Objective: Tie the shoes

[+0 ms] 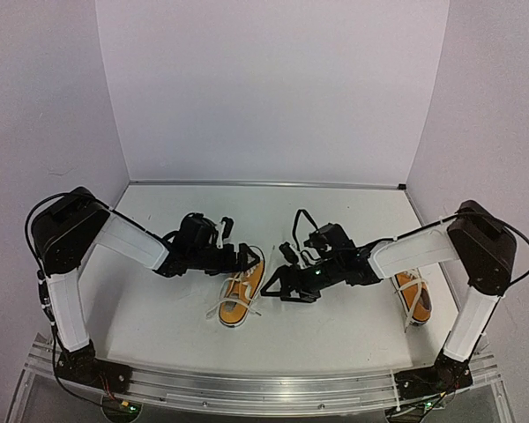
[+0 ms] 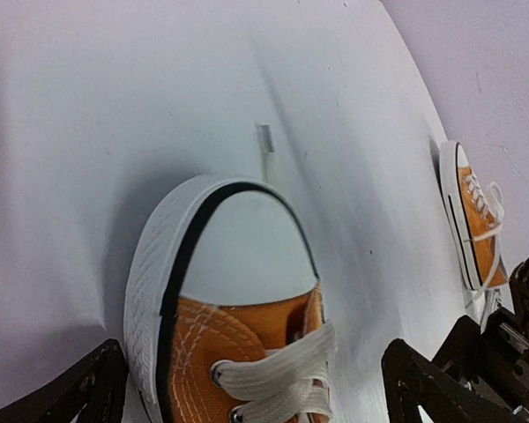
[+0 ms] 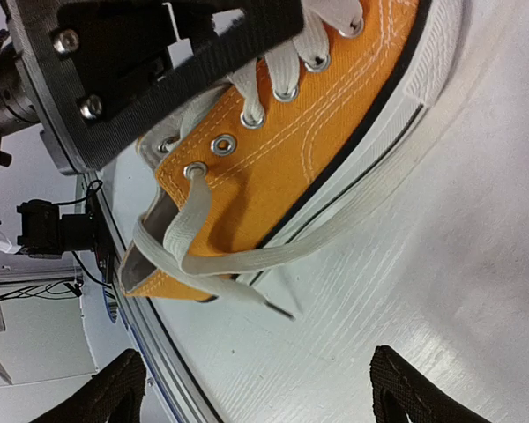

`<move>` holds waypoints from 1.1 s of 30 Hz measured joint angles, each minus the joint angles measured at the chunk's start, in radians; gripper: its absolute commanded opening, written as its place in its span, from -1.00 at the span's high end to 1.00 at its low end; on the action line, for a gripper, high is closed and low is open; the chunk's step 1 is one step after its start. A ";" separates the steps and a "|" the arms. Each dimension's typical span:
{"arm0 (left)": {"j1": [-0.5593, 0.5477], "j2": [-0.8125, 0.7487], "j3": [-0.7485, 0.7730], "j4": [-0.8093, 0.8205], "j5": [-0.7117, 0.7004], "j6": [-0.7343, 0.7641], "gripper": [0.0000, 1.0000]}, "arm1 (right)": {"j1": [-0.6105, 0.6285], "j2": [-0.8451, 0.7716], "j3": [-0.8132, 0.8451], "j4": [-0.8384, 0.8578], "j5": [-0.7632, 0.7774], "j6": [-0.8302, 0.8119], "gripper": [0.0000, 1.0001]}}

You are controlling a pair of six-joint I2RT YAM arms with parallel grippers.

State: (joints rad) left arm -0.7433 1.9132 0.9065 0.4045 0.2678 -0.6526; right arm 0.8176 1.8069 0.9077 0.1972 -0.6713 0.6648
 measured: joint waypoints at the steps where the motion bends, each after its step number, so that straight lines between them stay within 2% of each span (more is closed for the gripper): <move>1: -0.002 0.009 0.000 0.003 0.026 -0.001 -0.99 | 0.008 -0.003 -0.004 0.008 0.005 0.011 -0.69; 7: -0.015 -0.026 0.000 -0.061 0.068 0.056 -0.99 | 0.032 -0.026 -0.006 0.015 0.059 0.021 -0.68; 16: -0.021 -0.387 0.054 -0.507 -0.143 0.265 -0.99 | 0.023 -0.119 0.046 -0.150 0.230 -0.065 -0.60; 21: -0.024 -0.499 -0.017 -0.622 -0.131 0.289 -0.96 | 0.005 -0.117 0.057 -0.207 0.289 -0.076 -0.28; 26: -0.089 -0.542 -0.090 -0.722 -0.124 0.314 -0.92 | -0.027 -0.058 0.122 -0.267 0.405 -0.067 -0.03; 29: -0.120 -0.543 -0.092 -0.748 -0.133 0.322 -0.92 | -0.041 0.006 0.210 -0.310 0.500 -0.074 0.10; 33: -0.126 -0.545 -0.091 -0.750 -0.160 0.331 -0.94 | -0.050 0.130 0.402 -0.385 0.614 -0.093 0.18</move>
State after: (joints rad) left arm -0.8695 1.3684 0.8150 -0.3454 0.1077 -0.3220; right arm 0.7676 1.9367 1.3098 -0.1878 -0.0571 0.5716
